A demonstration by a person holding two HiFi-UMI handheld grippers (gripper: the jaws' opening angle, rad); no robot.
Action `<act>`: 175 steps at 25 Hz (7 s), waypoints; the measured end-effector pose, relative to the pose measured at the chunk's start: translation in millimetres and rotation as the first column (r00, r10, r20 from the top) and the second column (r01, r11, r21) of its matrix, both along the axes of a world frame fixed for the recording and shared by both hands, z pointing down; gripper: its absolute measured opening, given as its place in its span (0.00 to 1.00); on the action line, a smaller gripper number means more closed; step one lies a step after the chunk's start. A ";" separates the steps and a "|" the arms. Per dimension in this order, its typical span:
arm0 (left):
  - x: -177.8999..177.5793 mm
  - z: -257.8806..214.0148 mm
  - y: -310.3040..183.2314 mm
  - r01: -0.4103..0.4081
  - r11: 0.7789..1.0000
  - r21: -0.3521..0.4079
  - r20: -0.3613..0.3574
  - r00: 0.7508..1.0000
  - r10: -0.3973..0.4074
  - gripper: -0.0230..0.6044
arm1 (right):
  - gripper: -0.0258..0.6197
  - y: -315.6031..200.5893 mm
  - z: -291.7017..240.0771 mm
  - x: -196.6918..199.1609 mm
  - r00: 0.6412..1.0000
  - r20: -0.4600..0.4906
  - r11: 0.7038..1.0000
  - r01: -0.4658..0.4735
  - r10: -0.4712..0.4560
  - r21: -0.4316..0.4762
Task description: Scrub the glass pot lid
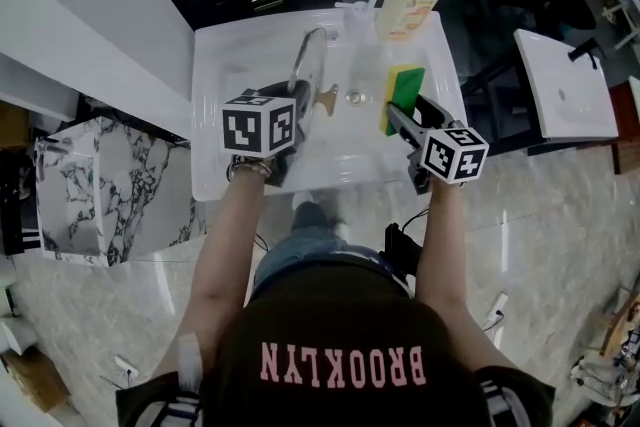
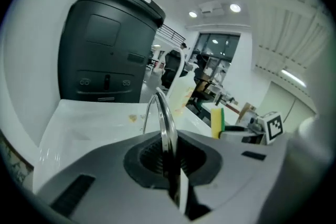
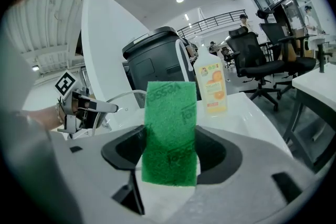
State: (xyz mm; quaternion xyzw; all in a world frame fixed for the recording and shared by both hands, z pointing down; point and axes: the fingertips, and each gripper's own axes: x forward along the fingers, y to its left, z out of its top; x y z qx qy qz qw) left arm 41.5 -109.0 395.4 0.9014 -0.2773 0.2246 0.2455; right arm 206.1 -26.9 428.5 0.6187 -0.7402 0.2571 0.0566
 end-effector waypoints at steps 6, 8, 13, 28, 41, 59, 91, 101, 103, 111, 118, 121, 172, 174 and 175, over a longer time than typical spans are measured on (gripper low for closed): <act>45.1 9.4 18.0 -0.177 0.983 0.048 0.138 0.976 0.169 0.06 | 0.46 30.1 -0.1 22.6 0.999 0.011 0.999 -0.045 0.045 -0.003; 56.3 17.8 23.7 -0.212 0.976 0.047 0.163 0.966 0.202 0.06 | 0.46 41.3 0.4 26.9 0.999 0.020 0.999 -0.048 0.048 -0.001; 84.4 35.4 39.3 -0.319 0.945 0.076 0.253 0.923 0.291 0.06 | 0.46 69.2 8.2 34.0 0.999 0.018 0.999 -0.050 0.051 -0.020; 139.1 77.7 36.5 -0.757 0.617 0.216 0.594 0.603 0.532 0.07 | 0.46 100.2 22.7 64.2 0.982 0.062 0.983 -0.176 0.180 -0.057; 97.9 102.2 63.1 -0.981 0.082 0.175 0.712 0.184 0.678 0.08 | 0.46 40.5 17.3 67.2 0.981 -0.055 0.977 -0.192 0.188 -0.097; -16.8 143.7 63.8 -0.955 -0.254 0.153 0.861 0.003 0.509 0.10 | 0.46 -31.1 39.1 -46.1 0.949 -0.038 0.918 0.291 -0.312 -0.271; -24.8 147.8 56.4 -0.976 -0.199 0.088 0.911 -0.002 0.413 0.10 | 0.46 12.0 155.1 -97.9 -0.103 0.053 -0.111 0.723 -0.993 -0.682; -23.9 146.9 55.4 -0.979 -0.189 0.082 0.913 -0.002 0.408 0.10 | 0.46 5.0 202.7 -51.1 -0.072 0.050 -0.084 0.637 -0.996 -0.766; -24.4 146.7 55.2 -0.979 -0.185 0.082 0.913 -0.001 0.407 0.10 | 0.46 5.1 210.4 -39.5 -0.031 0.060 -0.067 0.596 -0.998 -0.801; -25.3 146.6 54.7 -0.980 -0.183 0.072 0.917 -0.007 0.398 0.10 | 0.46 -25.5 218.6 -19.8 0.099 -0.105 0.142 0.521 -0.989 -0.842; -24.8 147.3 55.3 -0.980 -0.183 0.079 0.921 0.001 0.390 0.10 | 0.46 -51.4 147.0 -52.4 0.433 -0.058 0.369 0.683 -0.900 -0.630; -25.1 147.4 55.1 -0.979 -0.185 0.079 0.923 0.002 0.385 0.10 | 0.46 -63.4 119.5 -75.4 0.559 0.059 0.451 0.723 -0.827 -0.523; -25.9 145.9 58.3 -0.978 -0.196 0.070 0.914 -0.016 0.405 0.10 | 0.46 -69.6 232.5 -71.6 0.605 0.177 0.280 0.582 -0.776 -0.763; -25.6 145.7 58.4 -0.979 -0.193 0.070 0.914 -0.015 0.404 0.10 | 0.46 -71.4 236.8 -67.7 0.623 0.177 0.294 0.576 -0.762 -0.763; -25.3 145.6 58.4 -0.979 -0.192 0.070 0.915 -0.014 0.404 0.10 | 0.46 -72.6 238.3 -66.6 0.631 0.174 0.302 0.572 -0.756 -0.763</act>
